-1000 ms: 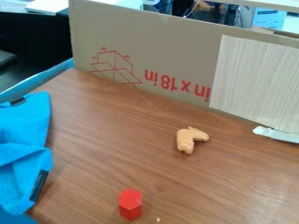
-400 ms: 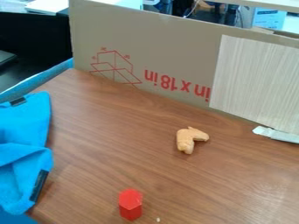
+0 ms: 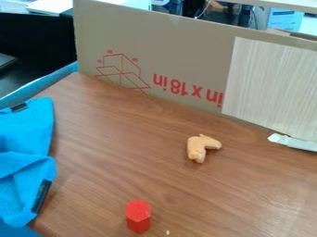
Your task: Uncover the red figure from left to right
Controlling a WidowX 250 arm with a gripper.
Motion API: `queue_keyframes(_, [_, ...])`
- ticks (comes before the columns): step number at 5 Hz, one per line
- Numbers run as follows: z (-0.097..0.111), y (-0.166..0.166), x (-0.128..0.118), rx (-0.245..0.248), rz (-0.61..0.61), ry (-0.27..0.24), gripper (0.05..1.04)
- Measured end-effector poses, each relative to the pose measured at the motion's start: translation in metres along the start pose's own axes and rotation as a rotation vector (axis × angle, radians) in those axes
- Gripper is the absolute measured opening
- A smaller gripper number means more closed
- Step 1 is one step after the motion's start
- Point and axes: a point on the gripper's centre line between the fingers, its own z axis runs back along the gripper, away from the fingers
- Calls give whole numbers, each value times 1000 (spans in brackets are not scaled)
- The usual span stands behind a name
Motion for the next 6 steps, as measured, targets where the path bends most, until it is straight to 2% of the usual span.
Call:
queue_keyframes(1, [-7,-6,0,20,-5,4,766])
queue_keyframes(3, [-9,-7,0,10,-2,2,239])
queue_keyframes(4, [-5,-8,-5,-24,0,47,103])
queue_keyframes(5, [19,-11,-2,-47,9,57,70])
queue_keyframes(6, [35,-22,-1,-41,19,101,68])
